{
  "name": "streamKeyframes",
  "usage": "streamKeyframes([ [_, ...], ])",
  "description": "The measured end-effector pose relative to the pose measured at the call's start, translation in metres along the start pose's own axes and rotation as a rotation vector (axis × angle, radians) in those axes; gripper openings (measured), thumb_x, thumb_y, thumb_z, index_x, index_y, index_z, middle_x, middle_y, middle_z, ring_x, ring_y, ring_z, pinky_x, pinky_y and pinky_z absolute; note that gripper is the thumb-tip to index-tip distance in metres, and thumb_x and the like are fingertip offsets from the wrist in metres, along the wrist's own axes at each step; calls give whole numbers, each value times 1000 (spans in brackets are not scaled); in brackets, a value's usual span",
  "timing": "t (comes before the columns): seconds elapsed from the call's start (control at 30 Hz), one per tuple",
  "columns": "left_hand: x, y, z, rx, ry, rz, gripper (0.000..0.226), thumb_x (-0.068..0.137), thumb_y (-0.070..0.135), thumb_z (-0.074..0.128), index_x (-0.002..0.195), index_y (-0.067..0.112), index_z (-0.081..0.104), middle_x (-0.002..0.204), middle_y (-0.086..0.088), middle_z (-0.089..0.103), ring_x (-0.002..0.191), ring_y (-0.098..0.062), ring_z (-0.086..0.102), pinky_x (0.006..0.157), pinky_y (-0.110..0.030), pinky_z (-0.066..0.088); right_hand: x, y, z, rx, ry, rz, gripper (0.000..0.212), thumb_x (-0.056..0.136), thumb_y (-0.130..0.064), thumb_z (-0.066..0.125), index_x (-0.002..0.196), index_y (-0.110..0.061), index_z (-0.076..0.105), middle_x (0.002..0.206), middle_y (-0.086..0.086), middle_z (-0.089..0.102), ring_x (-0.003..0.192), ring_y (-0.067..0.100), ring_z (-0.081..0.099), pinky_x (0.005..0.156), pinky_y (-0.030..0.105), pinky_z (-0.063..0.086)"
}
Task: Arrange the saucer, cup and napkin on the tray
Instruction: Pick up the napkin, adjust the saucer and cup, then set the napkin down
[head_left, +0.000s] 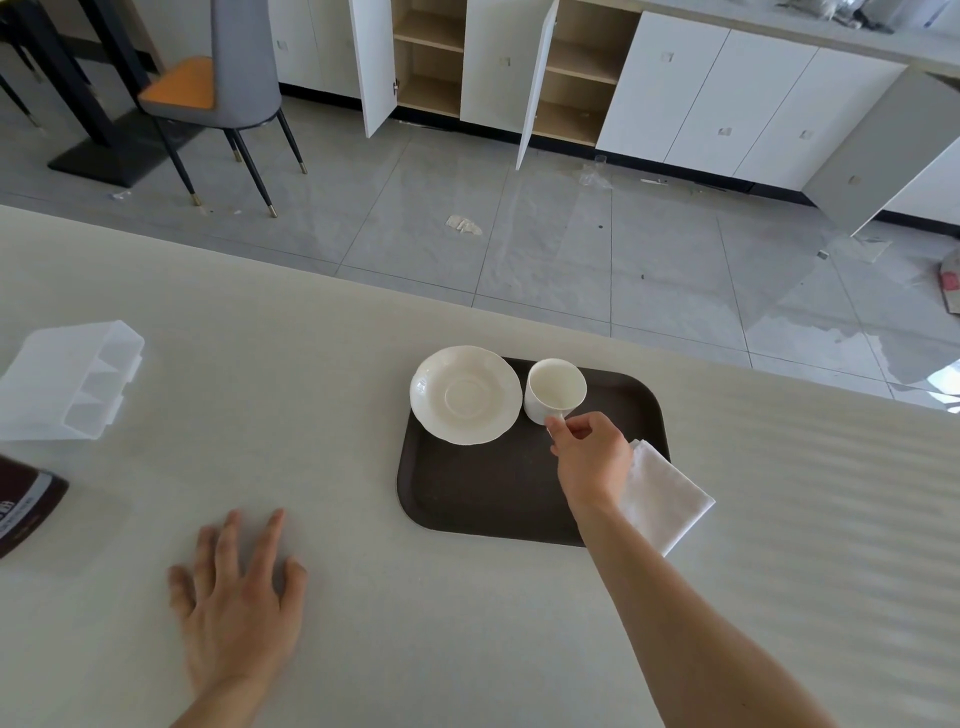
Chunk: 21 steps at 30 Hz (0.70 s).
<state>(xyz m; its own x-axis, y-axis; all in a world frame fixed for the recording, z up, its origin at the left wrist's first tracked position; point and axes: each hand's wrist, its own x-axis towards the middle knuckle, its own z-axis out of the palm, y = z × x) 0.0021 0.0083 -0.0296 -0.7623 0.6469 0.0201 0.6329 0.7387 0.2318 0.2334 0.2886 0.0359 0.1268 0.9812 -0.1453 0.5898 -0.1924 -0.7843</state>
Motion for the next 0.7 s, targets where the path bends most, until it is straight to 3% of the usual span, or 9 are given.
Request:
streamKeyframes([
  [0.23,0,0,0,-3,4,0,65,80,49,37,141,33,50,153,-13,39,144,-37,28,115,-59,14,-1,-1,2,-1,0,-5,29,86,-45,71,69,-26,57,66,-4,70,67,13,65,67,33,54],
  [0.43,0,0,-1,-8,-2,-1,65,80,49,36,141,33,49,153,-13,39,144,-37,28,116,-58,13,-3,-1,-1,52,-40,-5,29,83,-50,73,71,-29,57,62,-7,69,66,10,69,58,27,49],
  [0.63,0,4,-5,-25,-3,-11,66,79,50,35,142,33,49,153,-14,40,144,-38,28,116,-59,14,-3,11,-23,80,-99,-41,23,82,-47,76,86,-29,61,69,-8,70,70,10,71,66,27,52],
  [0.7,-1,4,-6,-29,-5,-13,66,79,50,35,142,33,49,154,-13,39,144,-38,27,116,-58,14,-3,20,-41,44,-68,-77,15,84,-41,74,83,-30,64,70,-7,70,69,10,70,65,28,51],
])
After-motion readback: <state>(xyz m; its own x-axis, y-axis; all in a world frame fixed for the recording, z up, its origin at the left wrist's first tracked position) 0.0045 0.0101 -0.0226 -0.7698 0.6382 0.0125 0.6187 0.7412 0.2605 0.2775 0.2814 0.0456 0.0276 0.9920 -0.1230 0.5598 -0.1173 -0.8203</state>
